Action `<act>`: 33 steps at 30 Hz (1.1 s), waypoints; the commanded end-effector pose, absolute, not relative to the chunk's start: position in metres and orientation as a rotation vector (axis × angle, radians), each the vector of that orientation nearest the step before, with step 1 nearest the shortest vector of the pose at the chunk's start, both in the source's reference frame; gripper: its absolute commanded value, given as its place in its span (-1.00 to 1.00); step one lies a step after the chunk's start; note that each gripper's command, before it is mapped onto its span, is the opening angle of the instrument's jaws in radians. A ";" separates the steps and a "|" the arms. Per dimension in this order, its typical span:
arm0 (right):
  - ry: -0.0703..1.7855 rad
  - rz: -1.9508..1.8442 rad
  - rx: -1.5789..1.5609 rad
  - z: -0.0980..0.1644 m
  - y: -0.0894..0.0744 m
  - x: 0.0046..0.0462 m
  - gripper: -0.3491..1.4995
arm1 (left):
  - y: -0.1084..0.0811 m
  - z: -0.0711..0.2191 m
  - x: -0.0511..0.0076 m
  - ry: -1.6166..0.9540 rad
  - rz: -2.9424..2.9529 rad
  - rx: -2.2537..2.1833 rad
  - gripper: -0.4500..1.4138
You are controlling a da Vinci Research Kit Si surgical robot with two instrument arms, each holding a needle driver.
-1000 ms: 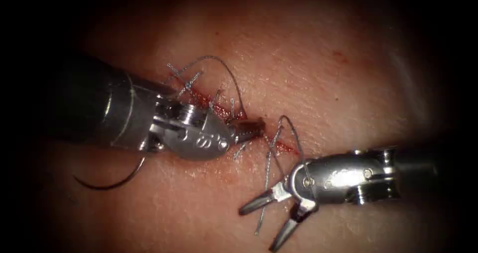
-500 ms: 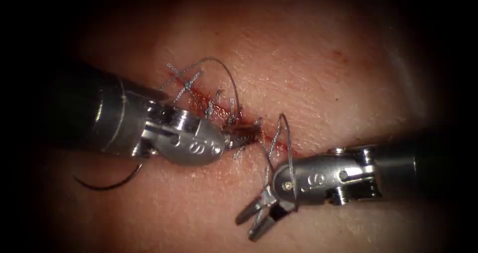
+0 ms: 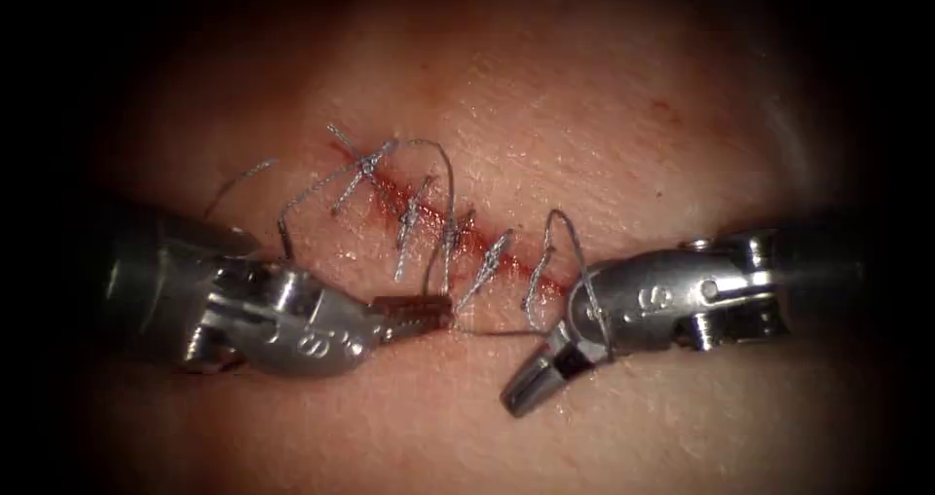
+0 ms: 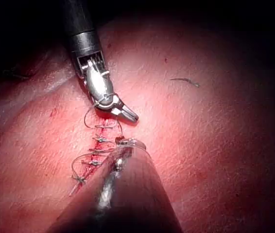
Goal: Wound Closure
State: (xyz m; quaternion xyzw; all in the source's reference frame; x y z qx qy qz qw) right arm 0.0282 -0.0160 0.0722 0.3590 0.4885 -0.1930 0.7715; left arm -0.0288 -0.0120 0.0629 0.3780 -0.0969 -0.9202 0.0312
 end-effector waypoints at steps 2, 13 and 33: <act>1.095 -0.372 0.765 0.072 -0.015 0.0282 -1.00 | -0.014 0.063 -0.0286 -0.285 -2.837 1.160 -1.00; 1.107 -0.243 0.689 0.074 -0.012 0.0270 -1.00 | -0.019 0.062 -0.0253 -0.267 -2.833 1.139 -1.00; 1.108 -0.200 0.634 0.076 -0.009 0.0244 -1.00 | -0.026 0.060 -0.0169 -0.261 -2.867 1.095 -1.00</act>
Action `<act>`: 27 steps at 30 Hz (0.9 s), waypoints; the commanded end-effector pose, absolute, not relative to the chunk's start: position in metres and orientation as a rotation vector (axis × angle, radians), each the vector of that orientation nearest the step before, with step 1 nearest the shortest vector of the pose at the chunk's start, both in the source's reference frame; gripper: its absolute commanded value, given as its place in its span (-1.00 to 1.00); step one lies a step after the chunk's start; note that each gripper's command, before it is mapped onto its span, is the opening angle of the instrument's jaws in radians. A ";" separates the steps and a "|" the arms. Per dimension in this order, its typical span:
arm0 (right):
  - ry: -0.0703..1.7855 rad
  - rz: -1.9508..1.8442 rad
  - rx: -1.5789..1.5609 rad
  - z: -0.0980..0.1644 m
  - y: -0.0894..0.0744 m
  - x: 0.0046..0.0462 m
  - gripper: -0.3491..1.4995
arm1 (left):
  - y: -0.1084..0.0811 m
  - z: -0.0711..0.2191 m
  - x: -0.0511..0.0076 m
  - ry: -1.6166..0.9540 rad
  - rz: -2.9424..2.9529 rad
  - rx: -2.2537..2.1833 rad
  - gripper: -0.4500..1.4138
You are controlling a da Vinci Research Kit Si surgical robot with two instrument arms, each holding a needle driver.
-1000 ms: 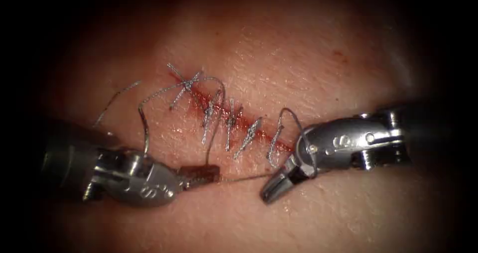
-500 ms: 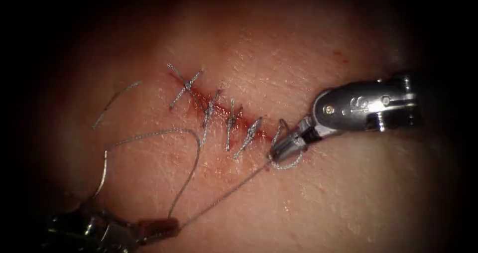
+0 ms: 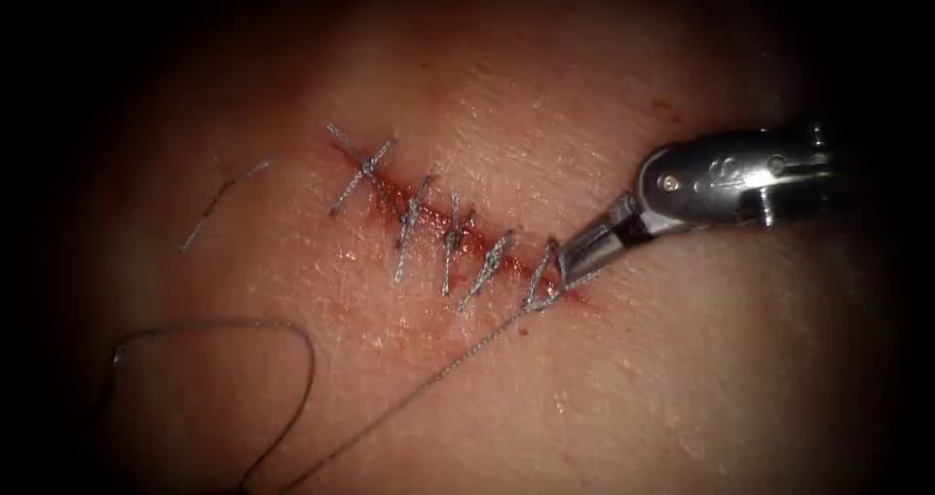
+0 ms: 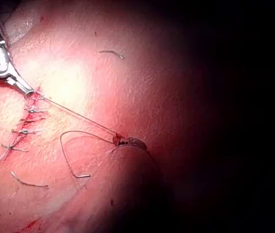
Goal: Wound Closure
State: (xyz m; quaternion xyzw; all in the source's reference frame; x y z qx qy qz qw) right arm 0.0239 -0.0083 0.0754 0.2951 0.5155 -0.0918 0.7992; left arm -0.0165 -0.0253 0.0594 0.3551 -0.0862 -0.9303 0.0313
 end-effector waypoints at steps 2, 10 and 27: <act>1.108 -0.199 0.633 0.076 -0.008 0.0242 -1.00 | -0.026 0.060 -0.0162 -0.259 -2.869 1.096 -1.00; 1.105 -0.198 0.624 0.076 -0.008 0.0237 -1.00 | -0.029 0.059 -0.0134 -0.260 -2.891 1.085 -1.00; 1.058 -0.186 0.527 0.078 -0.005 0.0224 -1.00 | -0.032 0.058 -0.0116 -0.270 -2.915 1.066 -1.00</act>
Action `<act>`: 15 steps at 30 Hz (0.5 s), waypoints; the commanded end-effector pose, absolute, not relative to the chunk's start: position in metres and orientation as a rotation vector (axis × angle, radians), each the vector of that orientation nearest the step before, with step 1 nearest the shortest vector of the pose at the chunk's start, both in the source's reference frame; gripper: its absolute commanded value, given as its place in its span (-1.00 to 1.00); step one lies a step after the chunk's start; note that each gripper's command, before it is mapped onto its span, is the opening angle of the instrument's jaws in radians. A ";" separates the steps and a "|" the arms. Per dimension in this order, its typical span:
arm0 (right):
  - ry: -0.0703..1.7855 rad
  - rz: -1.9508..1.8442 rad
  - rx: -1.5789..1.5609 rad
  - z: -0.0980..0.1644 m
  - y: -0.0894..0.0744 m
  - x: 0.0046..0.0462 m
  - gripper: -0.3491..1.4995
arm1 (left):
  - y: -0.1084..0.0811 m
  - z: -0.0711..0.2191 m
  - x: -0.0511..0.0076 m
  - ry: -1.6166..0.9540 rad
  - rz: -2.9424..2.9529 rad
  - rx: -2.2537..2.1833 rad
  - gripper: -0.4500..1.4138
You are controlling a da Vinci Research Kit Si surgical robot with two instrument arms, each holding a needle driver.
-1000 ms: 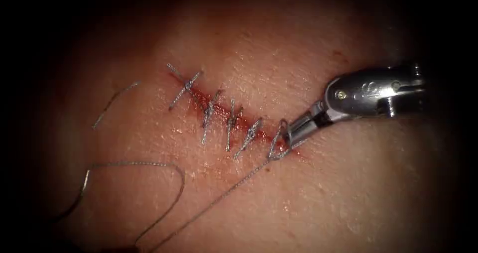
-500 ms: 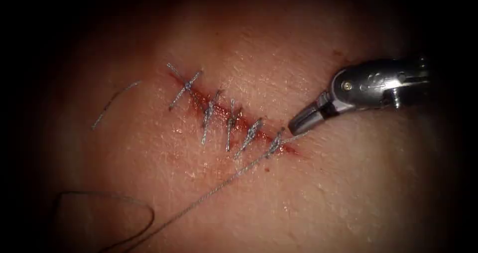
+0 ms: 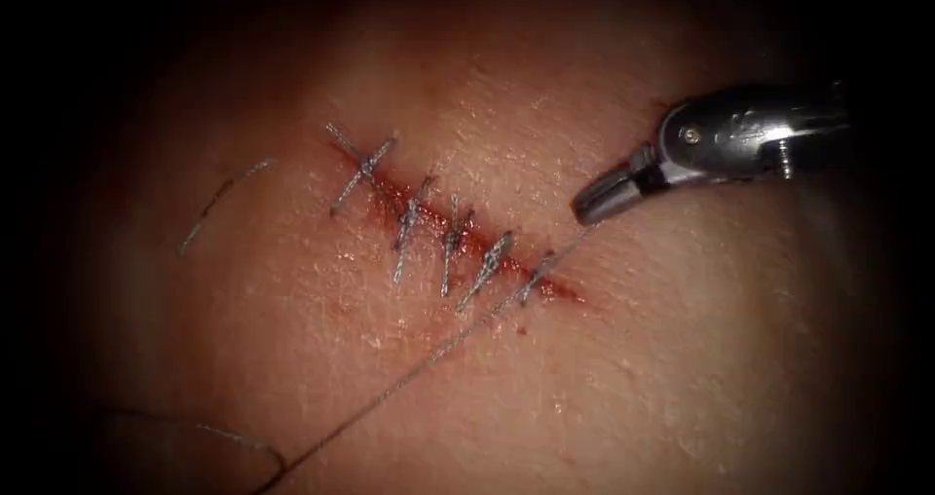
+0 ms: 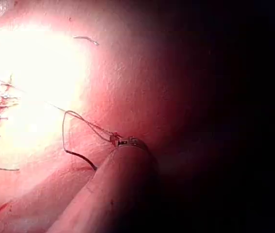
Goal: Wound Closure
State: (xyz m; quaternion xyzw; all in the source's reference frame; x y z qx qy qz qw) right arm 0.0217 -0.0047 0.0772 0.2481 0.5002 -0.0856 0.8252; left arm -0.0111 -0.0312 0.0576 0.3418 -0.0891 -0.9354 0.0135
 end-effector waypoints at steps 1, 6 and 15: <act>1.050 -0.185 0.524 0.078 -0.005 0.0224 -1.00 | -0.032 0.058 -0.0116 -0.272 -2.916 1.065 -1.00; 1.039 -0.183 0.487 0.079 -0.005 0.0222 -1.00 | -0.033 0.058 -0.0115 -0.279 -2.923 1.062 -1.00; 0.984 -0.206 0.465 0.079 -0.004 0.0206 -1.00 | -0.035 0.059 -0.0106 -0.283 -2.940 1.069 -1.00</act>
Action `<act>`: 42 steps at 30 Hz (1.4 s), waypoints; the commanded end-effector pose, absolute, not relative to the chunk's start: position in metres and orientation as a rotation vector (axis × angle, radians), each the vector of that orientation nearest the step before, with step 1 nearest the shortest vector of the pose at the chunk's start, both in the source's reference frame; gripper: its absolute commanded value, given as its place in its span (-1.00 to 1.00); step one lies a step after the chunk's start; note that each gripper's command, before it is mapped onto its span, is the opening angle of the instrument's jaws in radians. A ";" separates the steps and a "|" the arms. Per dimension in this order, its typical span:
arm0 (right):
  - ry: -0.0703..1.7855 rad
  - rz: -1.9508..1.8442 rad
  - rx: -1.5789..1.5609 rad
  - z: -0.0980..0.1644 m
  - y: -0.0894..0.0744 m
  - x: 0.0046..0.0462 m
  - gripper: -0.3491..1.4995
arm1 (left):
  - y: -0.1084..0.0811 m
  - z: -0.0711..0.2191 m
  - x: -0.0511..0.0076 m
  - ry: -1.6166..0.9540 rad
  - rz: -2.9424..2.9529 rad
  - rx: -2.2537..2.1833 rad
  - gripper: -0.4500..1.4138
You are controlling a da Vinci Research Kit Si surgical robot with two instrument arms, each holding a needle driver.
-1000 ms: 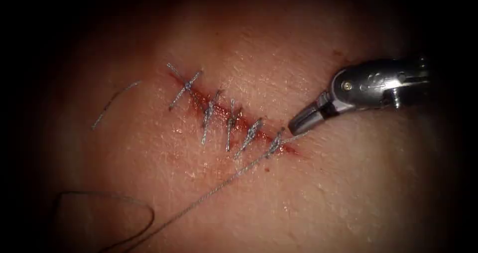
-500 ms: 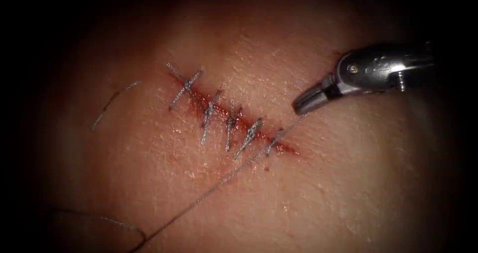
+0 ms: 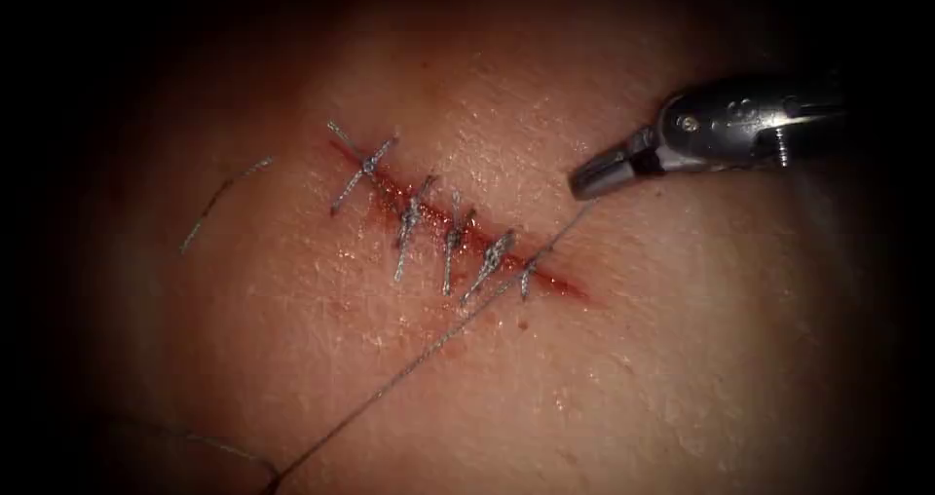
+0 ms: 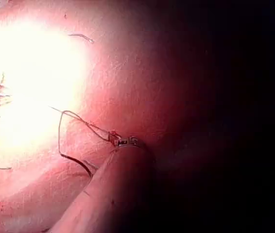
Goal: Wound Closure
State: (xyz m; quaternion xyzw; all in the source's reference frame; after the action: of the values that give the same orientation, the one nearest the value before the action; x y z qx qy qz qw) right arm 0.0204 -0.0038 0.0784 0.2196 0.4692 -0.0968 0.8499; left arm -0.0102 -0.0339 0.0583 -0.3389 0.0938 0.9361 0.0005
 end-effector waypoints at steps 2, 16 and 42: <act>0.982 -0.203 0.457 0.079 -0.004 0.0200 -1.00 | -0.035 0.059 -0.0103 0.286 2.941 -1.068 -1.00; 1.002 -0.157 0.433 0.081 -0.007 0.0198 -1.00 | -0.034 0.058 -0.0108 0.275 2.934 -1.058 -1.00; 1.061 0.540 0.161 0.074 -0.002 0.0102 0.76 | -0.019 0.047 -0.0186 0.464 2.896 -1.173 -1.00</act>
State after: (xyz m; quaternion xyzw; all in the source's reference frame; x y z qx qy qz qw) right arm 0.0097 -0.0019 0.0730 0.0728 0.4986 0.2578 0.8244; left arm -0.0185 -0.0175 0.0461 -0.3728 0.1508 0.9156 -0.0075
